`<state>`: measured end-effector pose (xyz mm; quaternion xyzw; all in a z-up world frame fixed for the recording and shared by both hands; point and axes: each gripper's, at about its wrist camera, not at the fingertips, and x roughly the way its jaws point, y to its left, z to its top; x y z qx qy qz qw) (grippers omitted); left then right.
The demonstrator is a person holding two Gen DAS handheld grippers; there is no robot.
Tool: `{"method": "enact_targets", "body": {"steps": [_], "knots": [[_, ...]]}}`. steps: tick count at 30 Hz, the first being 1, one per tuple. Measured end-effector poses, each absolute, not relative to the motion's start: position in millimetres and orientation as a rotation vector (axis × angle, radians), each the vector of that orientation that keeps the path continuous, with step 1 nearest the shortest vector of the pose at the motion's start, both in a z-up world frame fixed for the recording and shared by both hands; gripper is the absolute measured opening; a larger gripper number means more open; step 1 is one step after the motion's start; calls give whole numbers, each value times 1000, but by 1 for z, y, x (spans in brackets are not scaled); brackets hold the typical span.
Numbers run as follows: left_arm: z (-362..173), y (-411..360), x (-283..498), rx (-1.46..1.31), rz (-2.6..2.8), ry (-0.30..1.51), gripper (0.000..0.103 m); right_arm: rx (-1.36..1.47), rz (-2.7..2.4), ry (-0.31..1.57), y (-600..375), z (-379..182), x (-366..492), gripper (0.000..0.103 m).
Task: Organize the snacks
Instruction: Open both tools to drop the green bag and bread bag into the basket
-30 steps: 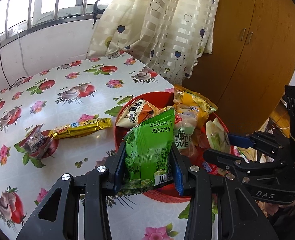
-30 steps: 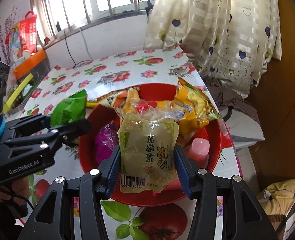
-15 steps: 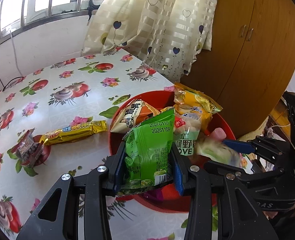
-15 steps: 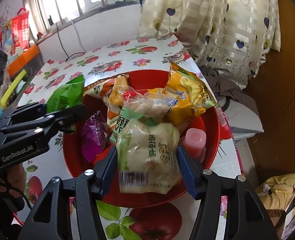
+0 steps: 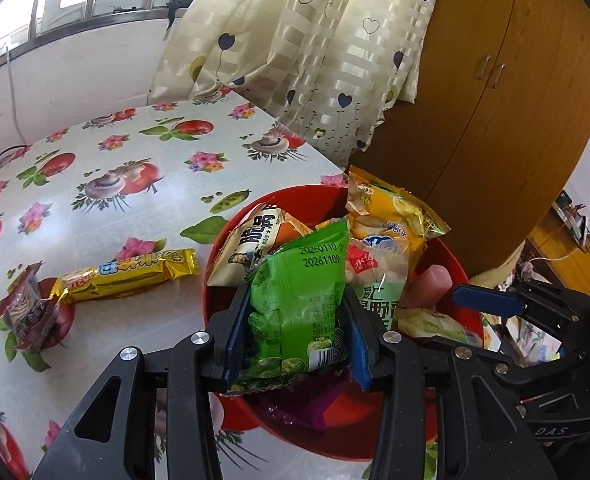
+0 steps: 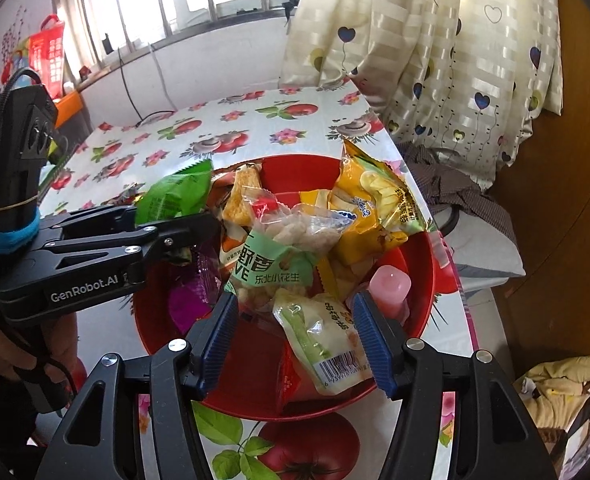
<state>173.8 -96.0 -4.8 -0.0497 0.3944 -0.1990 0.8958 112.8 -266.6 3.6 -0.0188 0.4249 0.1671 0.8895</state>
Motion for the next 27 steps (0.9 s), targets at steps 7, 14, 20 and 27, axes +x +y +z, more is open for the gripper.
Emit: {"method": "enact_targets", "body": {"steps": [7,14,20,27], "knots": [[1,-87,173,-137,-431,774,57,-40,346,883,-266,4,112,57],[11,-61,160,-162,-325,733,57,-37,344,866,-264,11,115,57],[7,-57,160,-129,-279,753,54,-38,344,869,-260,11,113,57],[0,-73,176,-93,-280,786,48,-38,336,861,-258,12,109,57]]}}
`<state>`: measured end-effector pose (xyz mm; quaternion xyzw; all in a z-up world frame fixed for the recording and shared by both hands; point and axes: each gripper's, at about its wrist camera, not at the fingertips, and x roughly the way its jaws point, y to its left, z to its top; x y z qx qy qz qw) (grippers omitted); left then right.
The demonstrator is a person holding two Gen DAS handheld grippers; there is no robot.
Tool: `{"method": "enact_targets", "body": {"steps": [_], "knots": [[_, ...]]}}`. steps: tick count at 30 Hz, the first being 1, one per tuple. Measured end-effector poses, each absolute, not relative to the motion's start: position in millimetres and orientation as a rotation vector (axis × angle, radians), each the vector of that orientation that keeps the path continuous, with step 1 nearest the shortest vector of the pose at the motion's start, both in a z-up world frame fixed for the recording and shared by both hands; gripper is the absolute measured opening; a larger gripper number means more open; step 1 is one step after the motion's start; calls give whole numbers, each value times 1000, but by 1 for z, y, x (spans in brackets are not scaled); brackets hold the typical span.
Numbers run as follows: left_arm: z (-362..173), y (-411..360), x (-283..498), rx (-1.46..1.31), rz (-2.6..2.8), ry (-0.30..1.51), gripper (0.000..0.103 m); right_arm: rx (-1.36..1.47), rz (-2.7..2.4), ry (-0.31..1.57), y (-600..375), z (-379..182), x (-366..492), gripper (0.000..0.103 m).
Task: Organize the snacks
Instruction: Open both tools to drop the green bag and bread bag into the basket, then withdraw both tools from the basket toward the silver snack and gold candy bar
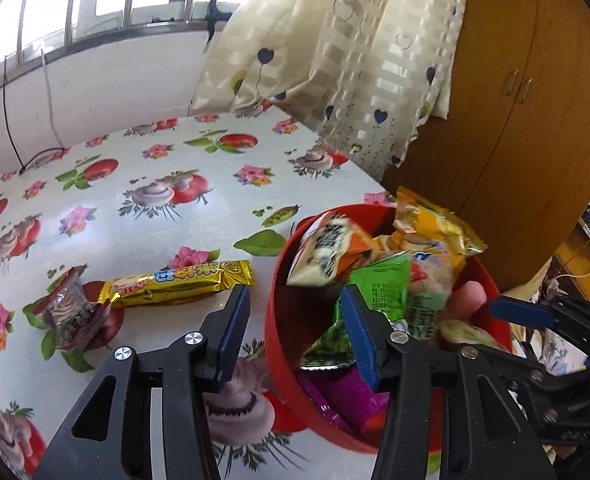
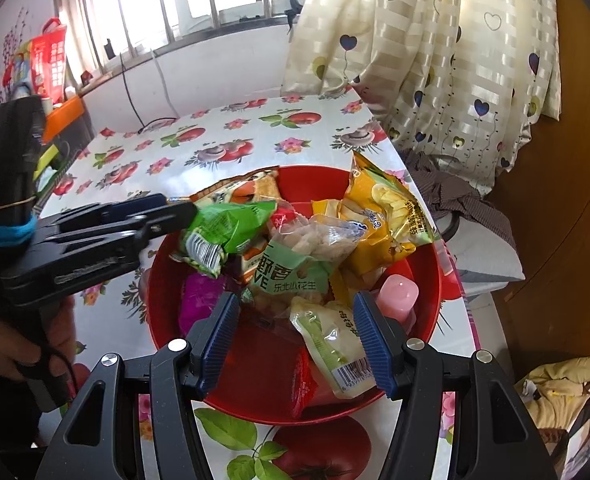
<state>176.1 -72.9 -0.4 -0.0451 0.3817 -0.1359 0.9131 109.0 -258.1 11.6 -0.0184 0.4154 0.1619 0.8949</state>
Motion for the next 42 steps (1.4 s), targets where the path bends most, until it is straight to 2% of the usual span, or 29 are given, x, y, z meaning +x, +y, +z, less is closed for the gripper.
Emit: {"method": "enact_targets", "body": {"steps": [7,16,24,42], "knots": [[-9,-78,194,-51,-234,819,48,-35,321,865,-260,12,110,57],[3,-50,178,-127,-222,783,48,-36,317,849,-260,16,108,57],[-20,-58,166,-72,-221,864,48,-44,325,878,-254,6,102,57],[-6,-36,140,-103,-241,785,50,-77,360,850,-232,19,97,57]]}}
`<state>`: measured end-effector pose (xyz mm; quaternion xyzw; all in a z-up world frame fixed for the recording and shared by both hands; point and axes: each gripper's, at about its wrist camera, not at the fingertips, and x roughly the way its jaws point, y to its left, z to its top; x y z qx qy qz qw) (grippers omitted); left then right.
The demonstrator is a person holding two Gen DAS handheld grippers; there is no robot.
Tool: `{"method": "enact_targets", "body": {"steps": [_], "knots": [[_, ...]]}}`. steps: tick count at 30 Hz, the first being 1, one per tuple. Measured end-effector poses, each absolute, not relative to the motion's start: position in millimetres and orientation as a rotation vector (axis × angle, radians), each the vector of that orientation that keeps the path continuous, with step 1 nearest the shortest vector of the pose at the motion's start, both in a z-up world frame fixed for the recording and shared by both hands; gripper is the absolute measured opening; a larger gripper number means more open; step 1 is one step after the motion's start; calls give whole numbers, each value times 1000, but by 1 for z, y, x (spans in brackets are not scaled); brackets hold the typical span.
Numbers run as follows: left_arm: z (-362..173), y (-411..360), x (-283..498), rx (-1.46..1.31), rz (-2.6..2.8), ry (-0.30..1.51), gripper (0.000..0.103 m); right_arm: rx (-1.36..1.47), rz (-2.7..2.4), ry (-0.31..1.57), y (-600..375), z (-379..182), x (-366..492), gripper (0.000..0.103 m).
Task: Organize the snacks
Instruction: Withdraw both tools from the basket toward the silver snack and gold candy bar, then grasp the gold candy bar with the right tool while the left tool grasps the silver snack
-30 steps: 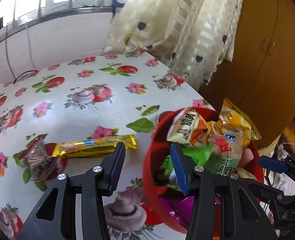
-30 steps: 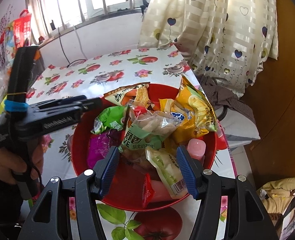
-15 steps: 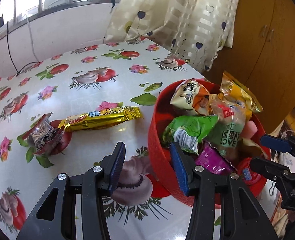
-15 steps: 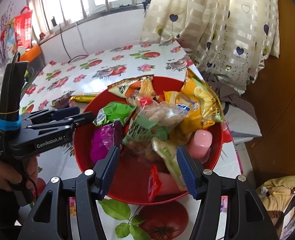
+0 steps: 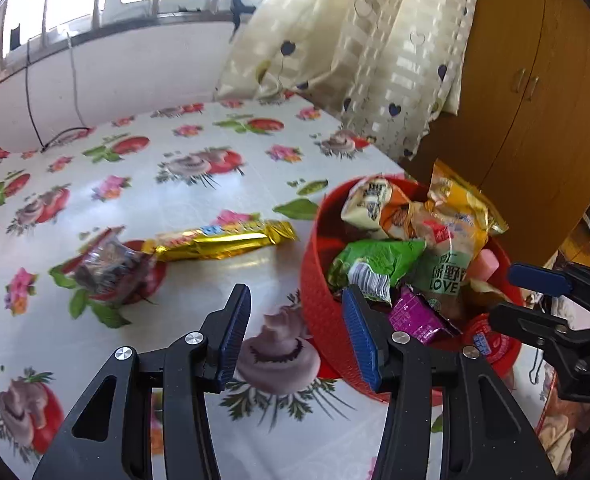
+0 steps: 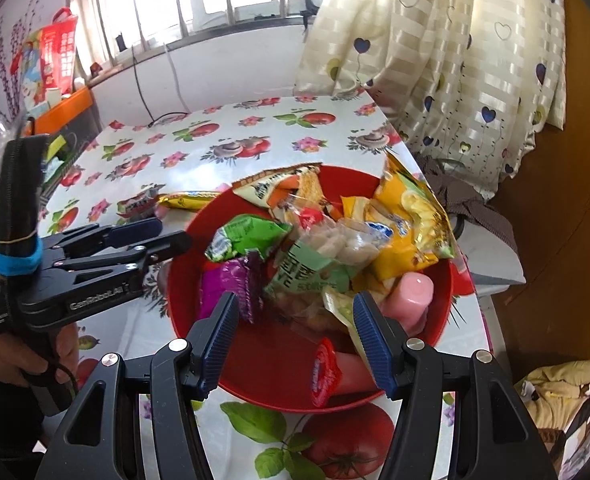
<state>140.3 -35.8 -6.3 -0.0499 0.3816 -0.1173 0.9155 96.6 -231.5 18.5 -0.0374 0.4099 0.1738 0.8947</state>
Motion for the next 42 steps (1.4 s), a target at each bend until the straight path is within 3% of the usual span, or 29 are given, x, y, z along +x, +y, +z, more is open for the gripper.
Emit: {"method": "enact_targets", "body": {"steps": [22,42], "knots": [[-11,67,136,-208,-60,777,50,-298,572,841,-131,28,160,57],[-29,118,143,-309,4,798,50,-713,681,1101,-22,-38,244,57]]}}
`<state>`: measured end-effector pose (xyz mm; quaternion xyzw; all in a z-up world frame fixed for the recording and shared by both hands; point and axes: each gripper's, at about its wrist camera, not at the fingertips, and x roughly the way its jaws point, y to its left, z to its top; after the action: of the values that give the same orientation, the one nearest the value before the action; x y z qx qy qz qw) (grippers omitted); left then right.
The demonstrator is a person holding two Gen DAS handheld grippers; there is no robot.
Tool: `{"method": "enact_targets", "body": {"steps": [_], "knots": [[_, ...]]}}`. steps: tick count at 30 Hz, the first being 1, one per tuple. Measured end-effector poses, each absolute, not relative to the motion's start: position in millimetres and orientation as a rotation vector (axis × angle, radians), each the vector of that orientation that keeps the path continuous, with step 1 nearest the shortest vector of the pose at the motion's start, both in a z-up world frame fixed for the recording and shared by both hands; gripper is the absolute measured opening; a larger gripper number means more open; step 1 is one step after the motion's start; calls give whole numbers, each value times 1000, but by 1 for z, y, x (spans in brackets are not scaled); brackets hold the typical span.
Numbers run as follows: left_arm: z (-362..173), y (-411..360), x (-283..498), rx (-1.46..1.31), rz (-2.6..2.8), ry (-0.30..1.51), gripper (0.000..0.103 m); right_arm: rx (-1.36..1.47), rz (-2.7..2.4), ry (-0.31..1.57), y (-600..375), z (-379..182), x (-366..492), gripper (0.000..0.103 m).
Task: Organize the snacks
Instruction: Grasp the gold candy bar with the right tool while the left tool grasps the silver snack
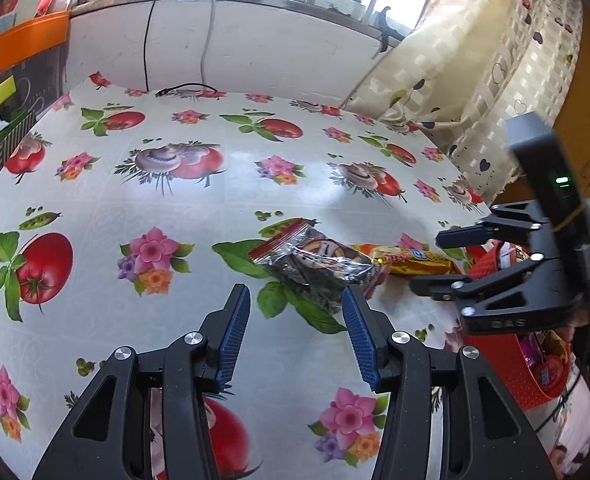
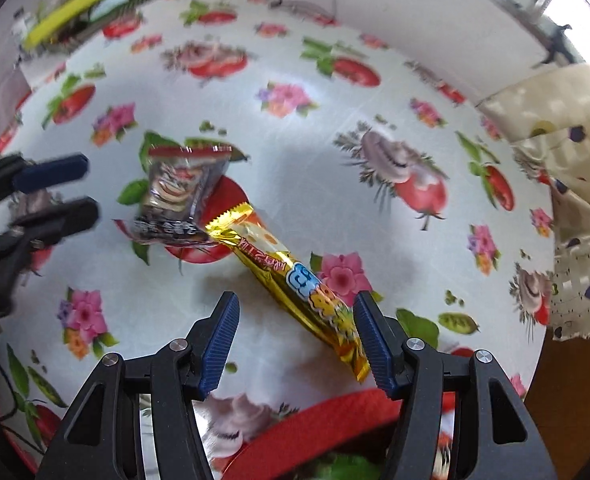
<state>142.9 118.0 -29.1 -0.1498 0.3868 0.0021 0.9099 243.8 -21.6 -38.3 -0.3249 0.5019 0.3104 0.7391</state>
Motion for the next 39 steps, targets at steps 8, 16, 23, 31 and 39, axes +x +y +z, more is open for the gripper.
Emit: {"method": "enact_targets", "body": {"steps": [8,16,23,31,39], "knots": [[-34,126,143,-337,-4,796,50,-710,627,1159,-14,-51,271,19],[-35,138,140,-377,18,795,50,-629,699,1134,14,-49,269,19],[-36,156,133,-404,80,816,50,-611,786,1112,38,-50,240,19],[-34,170,113,-447,98,814,50,-560,857,1109,56,-51,194,19],[-32,166,85,-446,101,844,50,-449,880,1111,39,-48,145,19]]}}
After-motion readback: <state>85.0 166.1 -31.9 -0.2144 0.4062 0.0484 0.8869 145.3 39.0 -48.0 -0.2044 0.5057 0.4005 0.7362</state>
